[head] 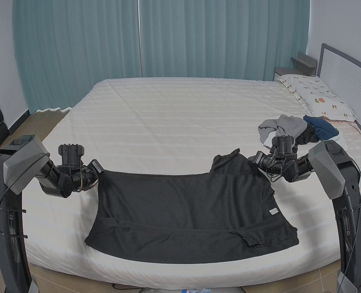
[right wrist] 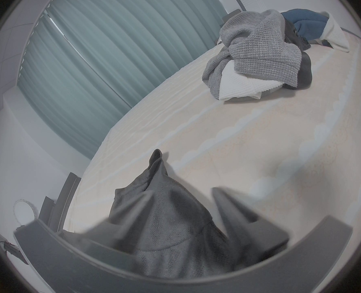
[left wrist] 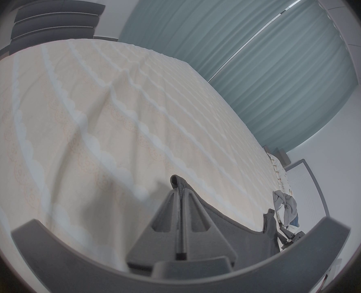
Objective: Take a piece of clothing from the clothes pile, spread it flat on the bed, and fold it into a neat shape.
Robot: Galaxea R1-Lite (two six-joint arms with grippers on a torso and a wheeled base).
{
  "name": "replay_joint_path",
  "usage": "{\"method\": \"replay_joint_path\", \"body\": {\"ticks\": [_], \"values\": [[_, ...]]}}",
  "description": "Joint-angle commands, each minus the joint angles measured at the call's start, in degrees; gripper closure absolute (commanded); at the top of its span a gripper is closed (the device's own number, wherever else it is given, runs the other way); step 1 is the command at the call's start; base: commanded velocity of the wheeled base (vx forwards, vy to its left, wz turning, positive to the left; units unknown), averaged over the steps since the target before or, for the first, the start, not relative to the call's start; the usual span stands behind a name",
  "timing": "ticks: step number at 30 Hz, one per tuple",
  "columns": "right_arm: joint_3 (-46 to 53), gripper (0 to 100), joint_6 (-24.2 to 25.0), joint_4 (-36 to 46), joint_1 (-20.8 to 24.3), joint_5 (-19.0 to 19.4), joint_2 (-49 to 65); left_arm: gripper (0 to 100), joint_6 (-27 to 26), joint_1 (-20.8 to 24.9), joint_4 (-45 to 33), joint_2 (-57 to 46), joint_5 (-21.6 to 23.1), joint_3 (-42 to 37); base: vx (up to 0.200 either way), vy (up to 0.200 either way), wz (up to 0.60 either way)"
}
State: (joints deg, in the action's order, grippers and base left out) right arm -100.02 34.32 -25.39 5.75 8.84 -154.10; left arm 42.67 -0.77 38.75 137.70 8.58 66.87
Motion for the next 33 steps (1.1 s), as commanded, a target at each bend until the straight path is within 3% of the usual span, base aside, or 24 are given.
{"method": "replay_joint_path", "body": {"ticks": [1, 15, 21, 33], "values": [[0.27, 100, 0.05, 1.49, -0.04, 0.04, 0.38, 100, 0.05, -0.02, 0.01, 0.11, 0.03, 0.02, 0.0, 0.0, 0.0], [3.52, 100, 1.02, 1.14, -1.1, 0.13, 5.04, 100, 0.05, -0.2, 0.09, -0.42, -0.06, 0.02, 0.0, 0.0, 0.0], [4.93, 100, 3.74, 0.61, -1.54, 0.04, 7.06, 100, -0.04, -0.46, 0.09, -0.68, -1.2, 0.11, 0.0, 0.0, 0.0], [13.28, 100, 5.5, -8.62, -1.54, -0.05, 11.02, 100, -0.74, -2.13, 1.76, -3.67, -1.99, -2.35, 0.0, 0.0, 0.0]]}}
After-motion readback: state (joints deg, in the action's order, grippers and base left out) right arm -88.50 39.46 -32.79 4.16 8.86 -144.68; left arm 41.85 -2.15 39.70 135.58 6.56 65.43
